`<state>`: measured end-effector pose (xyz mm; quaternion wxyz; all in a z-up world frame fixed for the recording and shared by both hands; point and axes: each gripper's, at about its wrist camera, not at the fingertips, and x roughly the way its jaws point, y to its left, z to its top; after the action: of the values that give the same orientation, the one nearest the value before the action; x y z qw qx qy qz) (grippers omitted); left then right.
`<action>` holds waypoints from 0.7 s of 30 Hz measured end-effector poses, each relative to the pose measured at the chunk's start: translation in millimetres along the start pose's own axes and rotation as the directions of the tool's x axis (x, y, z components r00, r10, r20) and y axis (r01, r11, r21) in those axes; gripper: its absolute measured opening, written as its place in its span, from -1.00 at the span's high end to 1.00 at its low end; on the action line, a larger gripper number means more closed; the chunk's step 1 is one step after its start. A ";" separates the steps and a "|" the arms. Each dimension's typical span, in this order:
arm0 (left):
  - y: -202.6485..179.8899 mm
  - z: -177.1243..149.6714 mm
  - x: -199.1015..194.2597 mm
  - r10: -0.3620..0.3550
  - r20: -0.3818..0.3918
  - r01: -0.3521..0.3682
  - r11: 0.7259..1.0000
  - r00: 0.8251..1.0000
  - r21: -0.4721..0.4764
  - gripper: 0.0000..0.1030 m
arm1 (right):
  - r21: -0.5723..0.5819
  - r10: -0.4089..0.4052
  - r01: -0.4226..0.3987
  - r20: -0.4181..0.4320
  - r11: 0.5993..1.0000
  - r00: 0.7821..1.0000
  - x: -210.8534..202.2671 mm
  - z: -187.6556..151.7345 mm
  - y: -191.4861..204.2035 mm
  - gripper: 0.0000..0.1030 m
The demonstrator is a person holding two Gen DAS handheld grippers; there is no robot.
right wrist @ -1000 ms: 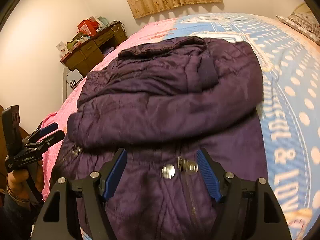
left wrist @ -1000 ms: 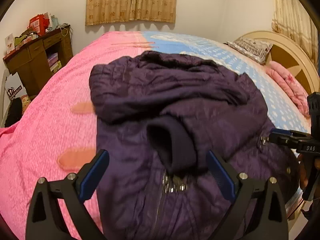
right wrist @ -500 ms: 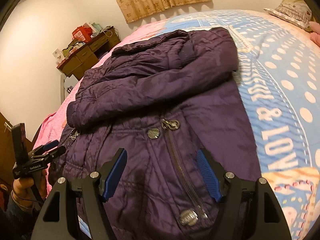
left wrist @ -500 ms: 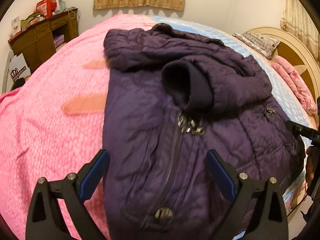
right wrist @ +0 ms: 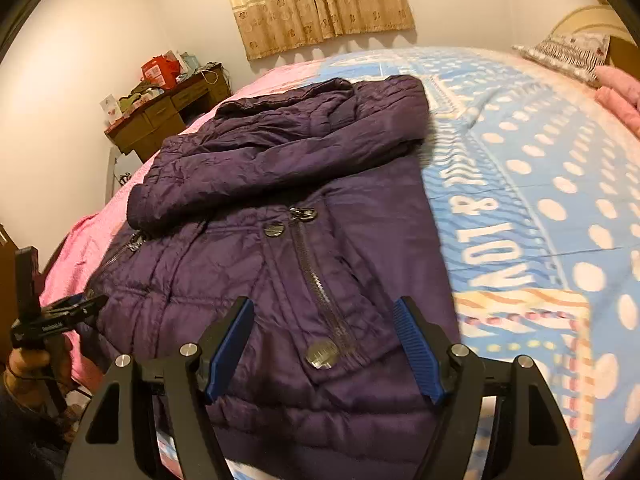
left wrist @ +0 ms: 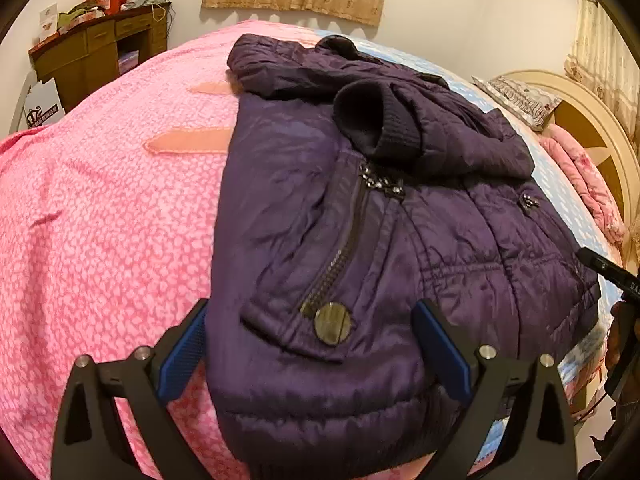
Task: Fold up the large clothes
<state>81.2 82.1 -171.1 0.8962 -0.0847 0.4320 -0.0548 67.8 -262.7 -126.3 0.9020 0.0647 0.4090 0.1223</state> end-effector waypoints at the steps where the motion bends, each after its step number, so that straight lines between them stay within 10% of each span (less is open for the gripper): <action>1: -1.5 -0.5 0.5 0.007 0.001 -0.007 1.000 1.000 0.005 -0.98 | -0.001 -0.001 0.001 0.004 1.000 1.000 -2.5 -1.7 -1.6 -0.42; 13: -2.9 3.2 6.2 0.015 0.010 -0.015 1.000 1.000 0.007 -1.00 | 0.104 -0.123 0.124 -0.014 0.987 0.992 -7.2 -7.0 -39.6 -0.42; 21: -1.1 -3.5 -2.9 -0.014 0.000 0.014 0.999 1.000 -0.043 -0.98 | 0.073 -0.016 0.017 -0.020 0.997 1.000 -9.2 -17.3 -33.0 -0.42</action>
<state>76.7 81.2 -170.8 0.8938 -0.1070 0.4324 -0.0516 54.4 -296.6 -138.1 0.8959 0.0932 0.4225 0.1005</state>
